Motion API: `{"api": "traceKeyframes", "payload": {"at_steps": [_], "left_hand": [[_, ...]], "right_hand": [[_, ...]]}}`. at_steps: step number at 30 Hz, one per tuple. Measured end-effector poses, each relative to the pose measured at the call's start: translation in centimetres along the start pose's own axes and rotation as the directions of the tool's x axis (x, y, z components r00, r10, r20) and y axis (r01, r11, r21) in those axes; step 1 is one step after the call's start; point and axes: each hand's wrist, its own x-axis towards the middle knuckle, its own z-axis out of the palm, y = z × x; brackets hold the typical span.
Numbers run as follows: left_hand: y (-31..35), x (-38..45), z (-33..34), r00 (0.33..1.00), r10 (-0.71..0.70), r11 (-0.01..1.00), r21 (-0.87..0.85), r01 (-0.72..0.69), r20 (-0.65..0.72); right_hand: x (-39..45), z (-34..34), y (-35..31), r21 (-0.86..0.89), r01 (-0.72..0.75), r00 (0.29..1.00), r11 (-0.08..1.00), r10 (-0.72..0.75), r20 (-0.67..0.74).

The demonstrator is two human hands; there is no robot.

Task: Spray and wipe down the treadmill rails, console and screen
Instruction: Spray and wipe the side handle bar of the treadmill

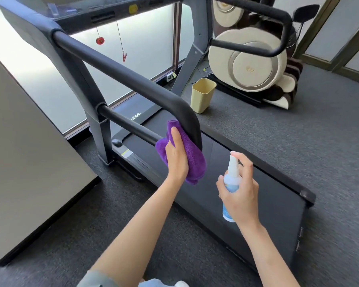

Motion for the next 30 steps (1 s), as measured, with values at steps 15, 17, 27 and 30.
{"api": "traceKeyframes", "payload": {"at_steps": [15, 17, 27, 30], "left_hand": [[3.6, -2.1, 1.3, 0.968, 0.195, 0.981, 0.052, -0.189, -0.161], [3.6, -1.8, 1.7, 0.964, 0.210, 0.977, 0.059, -0.203, -0.164], [1.7, -0.5, 1.3, 0.966, 0.195, 0.975, 0.141, -0.173, -0.167], [1.6, -0.7, 1.3, 0.957, 0.211, 0.974, 0.130, -0.188, -0.200]], "right_hand": [[0.8, -0.5, -0.9, 0.073, 0.054, 0.998, 0.996, -0.055, 0.016], [2.0, -0.2, -1.1, 0.090, 0.068, 0.997, 0.994, -0.070, 0.026], [8.1, 2.2, -0.6, 0.071, 0.158, 0.987, 0.985, -0.158, -0.001], [9.3, 2.8, -0.4, 0.099, 0.178, 0.982, 0.979, -0.183, 0.038]]}}
